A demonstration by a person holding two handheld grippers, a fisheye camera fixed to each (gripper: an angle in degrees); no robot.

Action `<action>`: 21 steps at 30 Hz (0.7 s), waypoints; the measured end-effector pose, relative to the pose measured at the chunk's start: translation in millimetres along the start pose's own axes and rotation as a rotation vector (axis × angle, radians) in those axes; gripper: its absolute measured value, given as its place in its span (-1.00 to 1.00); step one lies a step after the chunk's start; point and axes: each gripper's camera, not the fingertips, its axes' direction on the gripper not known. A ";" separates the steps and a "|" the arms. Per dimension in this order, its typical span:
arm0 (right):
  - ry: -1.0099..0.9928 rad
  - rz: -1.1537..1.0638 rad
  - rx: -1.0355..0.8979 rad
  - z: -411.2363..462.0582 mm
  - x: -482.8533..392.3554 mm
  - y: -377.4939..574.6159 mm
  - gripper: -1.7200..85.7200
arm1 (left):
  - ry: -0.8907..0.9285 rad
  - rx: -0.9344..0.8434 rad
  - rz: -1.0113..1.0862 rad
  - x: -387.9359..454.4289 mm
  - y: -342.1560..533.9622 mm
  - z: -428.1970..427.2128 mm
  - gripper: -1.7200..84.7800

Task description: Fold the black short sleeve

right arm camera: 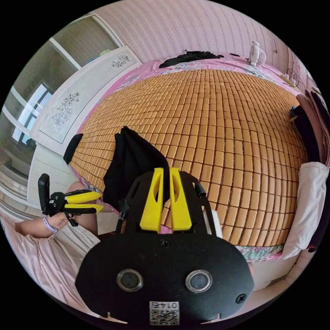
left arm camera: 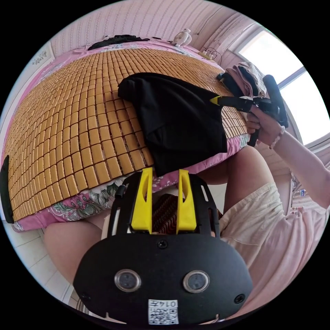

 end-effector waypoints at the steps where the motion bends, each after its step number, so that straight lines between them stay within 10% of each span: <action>1: -0.020 -0.014 0.036 -10.7 -5.7 4.7 -0.91 | 0.000 -0.002 -0.005 -0.2 -0.1 -5.2 -0.70; 10: -0.149 -0.041 0.219 -133.3 -34.4 57.1 -0.94 | 0.020 -0.049 -0.034 -1.3 4.5 -57.0 -0.97; 21: -0.356 0.028 0.657 -318.7 -60.4 94.1 -0.95 | 0.132 0.626 -0.073 -36.7 74.7 -366.7 -0.98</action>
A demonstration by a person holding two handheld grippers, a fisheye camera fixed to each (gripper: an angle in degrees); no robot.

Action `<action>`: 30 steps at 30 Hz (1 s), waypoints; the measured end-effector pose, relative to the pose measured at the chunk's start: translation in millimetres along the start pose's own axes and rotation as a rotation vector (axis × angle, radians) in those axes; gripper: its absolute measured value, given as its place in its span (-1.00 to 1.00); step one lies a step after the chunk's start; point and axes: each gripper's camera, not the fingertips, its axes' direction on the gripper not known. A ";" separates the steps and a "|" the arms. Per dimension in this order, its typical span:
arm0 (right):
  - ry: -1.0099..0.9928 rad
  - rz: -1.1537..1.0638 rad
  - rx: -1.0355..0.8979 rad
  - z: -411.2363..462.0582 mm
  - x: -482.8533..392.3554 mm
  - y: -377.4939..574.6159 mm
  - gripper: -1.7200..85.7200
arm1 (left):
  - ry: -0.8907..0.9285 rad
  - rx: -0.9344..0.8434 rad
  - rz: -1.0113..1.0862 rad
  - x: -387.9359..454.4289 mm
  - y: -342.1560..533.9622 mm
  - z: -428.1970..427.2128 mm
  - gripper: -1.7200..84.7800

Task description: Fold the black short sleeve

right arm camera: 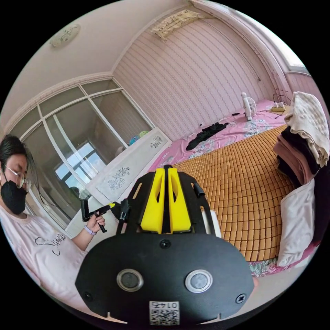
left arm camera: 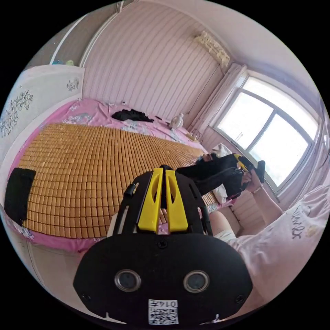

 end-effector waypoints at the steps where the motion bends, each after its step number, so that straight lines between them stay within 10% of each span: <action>1: -0.034 -0.023 0.038 -11.3 -16.3 -6.1 -0.95 | -0.006 0.073 0.028 5.8 -13.5 -36.0 -0.98; 23: -0.355 -0.622 0.394 -177.3 -279.0 -54.5 -0.95 | 0.019 0.773 0.457 159.9 -63.1 -440.3 -0.98; 30: 0.017 -0.560 -0.009 -10.4 -222.6 -86.5 -0.95 | -0.060 0.580 0.260 94.3 -127.1 -371.4 -0.98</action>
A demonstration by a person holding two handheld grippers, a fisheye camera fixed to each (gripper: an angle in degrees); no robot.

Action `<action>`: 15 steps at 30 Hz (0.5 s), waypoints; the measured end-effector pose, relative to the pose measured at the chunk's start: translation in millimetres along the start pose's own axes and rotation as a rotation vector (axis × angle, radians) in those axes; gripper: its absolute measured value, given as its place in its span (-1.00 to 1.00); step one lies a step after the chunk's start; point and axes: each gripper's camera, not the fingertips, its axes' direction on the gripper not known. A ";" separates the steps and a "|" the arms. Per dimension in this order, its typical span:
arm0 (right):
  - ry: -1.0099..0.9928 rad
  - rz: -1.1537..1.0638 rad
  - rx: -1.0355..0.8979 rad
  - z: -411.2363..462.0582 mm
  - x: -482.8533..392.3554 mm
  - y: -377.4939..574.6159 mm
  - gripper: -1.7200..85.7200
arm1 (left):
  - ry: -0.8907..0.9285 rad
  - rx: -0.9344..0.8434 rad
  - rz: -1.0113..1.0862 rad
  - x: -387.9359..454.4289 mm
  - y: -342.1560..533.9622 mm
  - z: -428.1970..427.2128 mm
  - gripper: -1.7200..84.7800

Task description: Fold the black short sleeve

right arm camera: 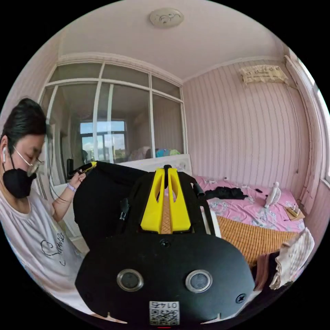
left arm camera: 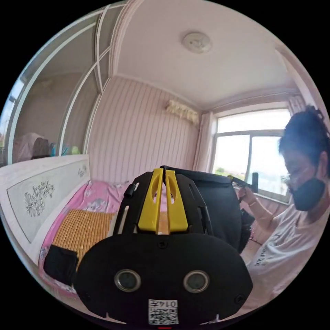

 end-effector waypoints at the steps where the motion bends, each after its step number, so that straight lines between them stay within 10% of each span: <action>1: 0.028 0.052 -0.134 49.9 21.6 12.0 -0.95 | -0.090 -0.111 -0.021 -16.6 10.4 37.5 -0.98; 6: 0.082 0.302 -0.230 160.5 92.8 23.2 -0.95 | -0.285 -0.328 -0.089 -61.7 40.4 173.8 -0.98; 10: 0.142 0.212 0.136 124.8 108.5 -34.1 -0.95 | -0.293 -0.149 -0.077 -65.0 -3.4 193.8 -0.98; 15: 0.056 0.243 0.120 133.8 149.5 4.0 -0.95 | -0.231 -0.134 -0.086 -84.1 12.7 199.1 -0.98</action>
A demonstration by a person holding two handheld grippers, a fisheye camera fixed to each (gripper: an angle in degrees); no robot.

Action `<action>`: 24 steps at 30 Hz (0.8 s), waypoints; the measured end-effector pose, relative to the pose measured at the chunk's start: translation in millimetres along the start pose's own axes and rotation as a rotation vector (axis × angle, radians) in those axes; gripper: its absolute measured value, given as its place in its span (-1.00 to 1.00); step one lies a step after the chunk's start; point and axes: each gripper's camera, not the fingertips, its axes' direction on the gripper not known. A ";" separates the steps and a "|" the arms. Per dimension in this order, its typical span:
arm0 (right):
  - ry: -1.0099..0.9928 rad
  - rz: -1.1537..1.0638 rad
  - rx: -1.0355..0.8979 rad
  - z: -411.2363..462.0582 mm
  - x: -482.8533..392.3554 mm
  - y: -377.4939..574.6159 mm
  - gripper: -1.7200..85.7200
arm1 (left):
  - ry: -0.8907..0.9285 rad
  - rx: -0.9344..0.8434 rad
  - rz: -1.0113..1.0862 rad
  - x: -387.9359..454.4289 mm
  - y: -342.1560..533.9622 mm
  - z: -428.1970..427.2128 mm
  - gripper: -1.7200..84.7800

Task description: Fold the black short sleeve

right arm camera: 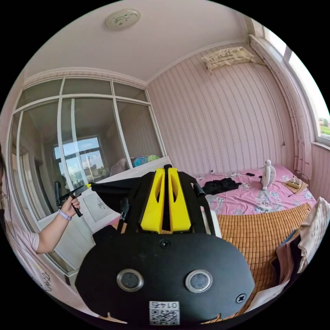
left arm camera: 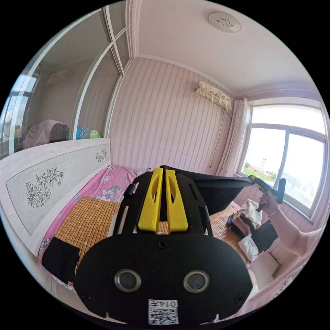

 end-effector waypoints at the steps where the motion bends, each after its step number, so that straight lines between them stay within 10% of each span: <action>1: 0.008 0.025 -0.072 10.4 18.1 25.6 -0.95 | -0.019 -0.065 0.010 -6.5 20.9 13.9 -0.98; 14: 0.166 0.489 -0.785 125.9 193.5 363.7 -0.95 | -0.208 -0.952 -0.206 -102.2 363.7 191.4 -0.98; 24: 0.104 0.426 -1.001 104.7 243.5 411.2 -0.95 | -0.120 -1.131 -0.161 -125.4 427.7 197.8 -0.98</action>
